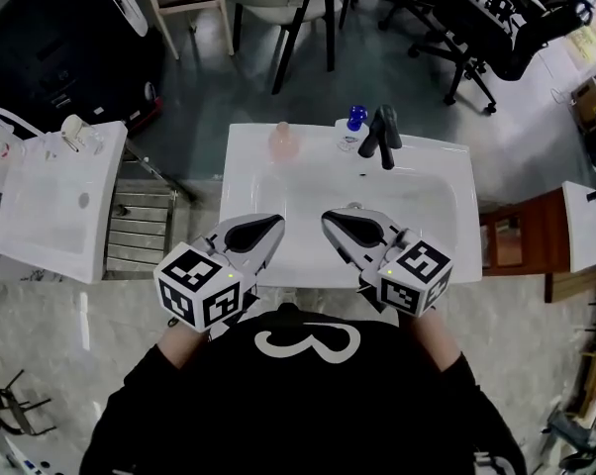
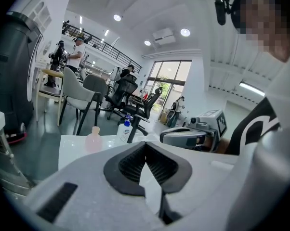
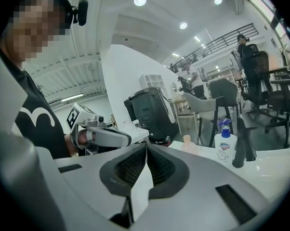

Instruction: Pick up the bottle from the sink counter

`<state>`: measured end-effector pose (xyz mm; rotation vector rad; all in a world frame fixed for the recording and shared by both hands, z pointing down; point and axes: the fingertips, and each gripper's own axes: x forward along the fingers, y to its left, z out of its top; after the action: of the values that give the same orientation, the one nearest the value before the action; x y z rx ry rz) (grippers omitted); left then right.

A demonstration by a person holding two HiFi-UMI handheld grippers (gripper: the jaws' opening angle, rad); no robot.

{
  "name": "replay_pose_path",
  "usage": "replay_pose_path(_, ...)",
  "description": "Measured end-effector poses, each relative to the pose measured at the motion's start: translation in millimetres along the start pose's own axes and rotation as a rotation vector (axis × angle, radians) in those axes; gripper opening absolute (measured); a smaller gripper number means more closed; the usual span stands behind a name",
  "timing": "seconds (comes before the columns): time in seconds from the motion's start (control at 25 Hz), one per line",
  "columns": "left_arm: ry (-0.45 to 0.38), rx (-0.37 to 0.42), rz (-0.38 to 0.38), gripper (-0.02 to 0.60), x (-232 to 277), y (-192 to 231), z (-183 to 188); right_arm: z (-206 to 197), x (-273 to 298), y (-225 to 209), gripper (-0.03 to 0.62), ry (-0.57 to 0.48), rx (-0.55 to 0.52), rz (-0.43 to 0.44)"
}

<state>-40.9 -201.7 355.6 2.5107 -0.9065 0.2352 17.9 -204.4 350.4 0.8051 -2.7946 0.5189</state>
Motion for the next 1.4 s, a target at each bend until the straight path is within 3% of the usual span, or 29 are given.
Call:
replay_pose_path(0.56, 0.064, -0.056, -0.007, 0.015, 25, 80, -6, -5, 68, -48, 0.015, 0.024, -0.005, -0.016)
replay_pose_path(1.16, 0.104, -0.115, 0.001, 0.015, 48, 118, -23, -25, 111, -86, 0.017, 0.086, 0.025, -0.012)
replay_pose_path(1.4, 0.103, -0.136, 0.003, 0.015, 50, 124, -28, -34, 126, -95, 0.017, 0.132, -0.04, -0.011)
